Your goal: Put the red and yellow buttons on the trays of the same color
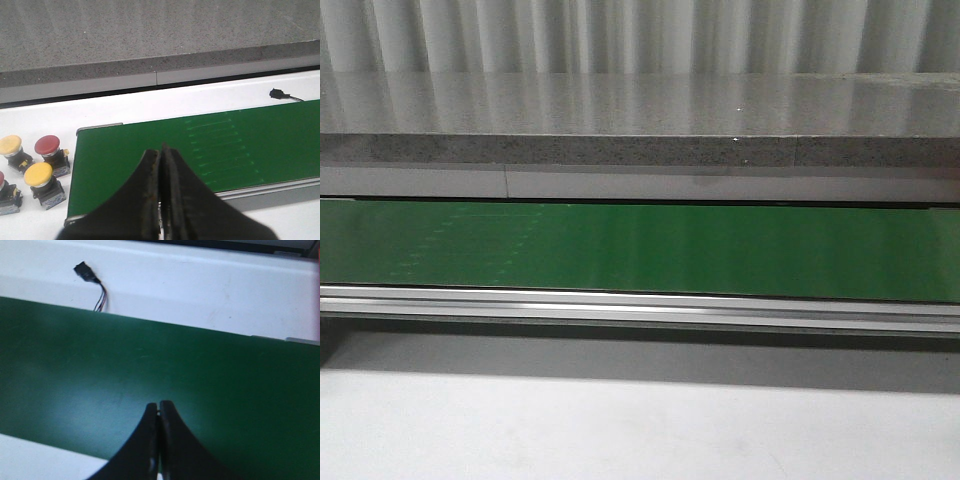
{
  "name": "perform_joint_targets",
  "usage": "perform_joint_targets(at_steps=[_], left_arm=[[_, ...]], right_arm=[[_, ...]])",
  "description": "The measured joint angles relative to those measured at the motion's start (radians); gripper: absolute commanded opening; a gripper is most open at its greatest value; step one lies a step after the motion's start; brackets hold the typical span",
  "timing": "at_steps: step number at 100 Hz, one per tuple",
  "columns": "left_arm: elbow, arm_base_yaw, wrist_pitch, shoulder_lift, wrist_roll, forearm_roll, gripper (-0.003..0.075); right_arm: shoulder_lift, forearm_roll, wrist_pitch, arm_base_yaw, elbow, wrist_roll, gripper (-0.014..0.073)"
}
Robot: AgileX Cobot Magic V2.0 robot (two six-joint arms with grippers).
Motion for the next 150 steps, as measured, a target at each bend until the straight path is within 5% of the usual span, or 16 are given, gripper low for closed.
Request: perform_joint_targets(at_steps=[69, 99, 124, 136, 150], left_arm=[[0.0, 0.0, -0.005, 0.0, 0.0, -0.004, -0.002], [0.0, 0.0, -0.013, 0.009, -0.003, 0.031, -0.002], [-0.071, 0.094, 0.055, 0.148, -0.155, 0.151, -0.0017], [-0.116, 0.17, 0.095, 0.242, -0.175, 0.154, 0.0068], [-0.156, 0.251, 0.137, 0.339, -0.182, 0.138, 0.0316]], right_arm=[[-0.735, -0.002, 0.135, 0.062, 0.272, -0.002, -0.0067], [-0.794, -0.003, 0.182, 0.062, 0.272, -0.002, -0.0067], [-0.794, -0.004, 0.189, 0.062, 0.272, -0.002, -0.0067], [-0.794, -0.004, 0.189, 0.062, 0.272, -0.002, -0.0067], [-0.794, -0.004, 0.189, 0.062, 0.272, -0.002, -0.0067]])
